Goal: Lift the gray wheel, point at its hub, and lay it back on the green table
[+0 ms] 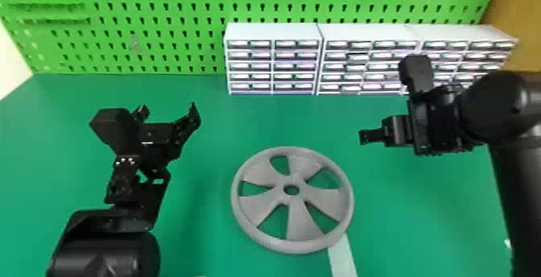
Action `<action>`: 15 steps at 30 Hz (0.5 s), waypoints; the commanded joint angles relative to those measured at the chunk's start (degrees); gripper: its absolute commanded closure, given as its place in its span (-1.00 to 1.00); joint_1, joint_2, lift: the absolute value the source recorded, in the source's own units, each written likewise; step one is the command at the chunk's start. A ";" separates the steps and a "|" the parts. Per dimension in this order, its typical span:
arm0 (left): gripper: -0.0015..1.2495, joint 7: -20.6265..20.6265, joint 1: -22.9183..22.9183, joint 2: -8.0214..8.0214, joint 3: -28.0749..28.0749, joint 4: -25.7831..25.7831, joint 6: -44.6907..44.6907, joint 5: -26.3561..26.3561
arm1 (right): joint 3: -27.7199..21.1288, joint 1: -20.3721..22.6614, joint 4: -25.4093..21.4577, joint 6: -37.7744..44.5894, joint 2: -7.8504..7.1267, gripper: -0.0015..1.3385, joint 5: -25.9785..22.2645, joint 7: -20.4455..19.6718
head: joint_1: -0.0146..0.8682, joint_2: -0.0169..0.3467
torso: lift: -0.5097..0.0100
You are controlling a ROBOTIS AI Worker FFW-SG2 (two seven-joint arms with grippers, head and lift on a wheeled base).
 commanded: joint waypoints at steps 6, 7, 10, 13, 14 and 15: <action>-0.76 0.00 -0.01 0.00 0.00 0.06 0.05 -0.03 | 3.55 -2.73 8.46 0.08 0.19 -0.68 -0.46 0.00 | 0.60 -0.65 | 0.60; -0.76 0.00 -0.01 0.00 0.00 0.06 0.05 -0.03 | 3.81 -2.82 9.25 0.08 0.19 -0.68 -0.55 0.00 | 0.60 -0.65 | 0.60; -0.77 0.00 0.08 0.00 -0.09 0.06 0.05 -0.03 | 4.69 -3.26 11.71 0.08 0.28 -0.68 -0.72 0.00 | 0.60 -0.65 | 0.60; -0.76 0.00 -0.01 0.00 -0.09 0.06 0.05 -0.12 | 6.01 -3.78 13.91 0.08 0.28 -0.68 -0.81 0.00 | 0.60 -0.65 | 0.60; -0.76 0.00 -0.01 0.00 -0.09 0.14 0.05 -0.12 | 6.45 -3.96 15.05 0.08 0.28 -0.68 -0.81 0.00 | 0.60 -0.65 | 0.60; -0.76 0.00 -0.01 0.00 -0.09 0.14 0.05 -0.12 | 6.62 -4.05 15.84 0.08 0.37 -0.68 -0.90 0.00 | 0.60 -0.65 | 0.60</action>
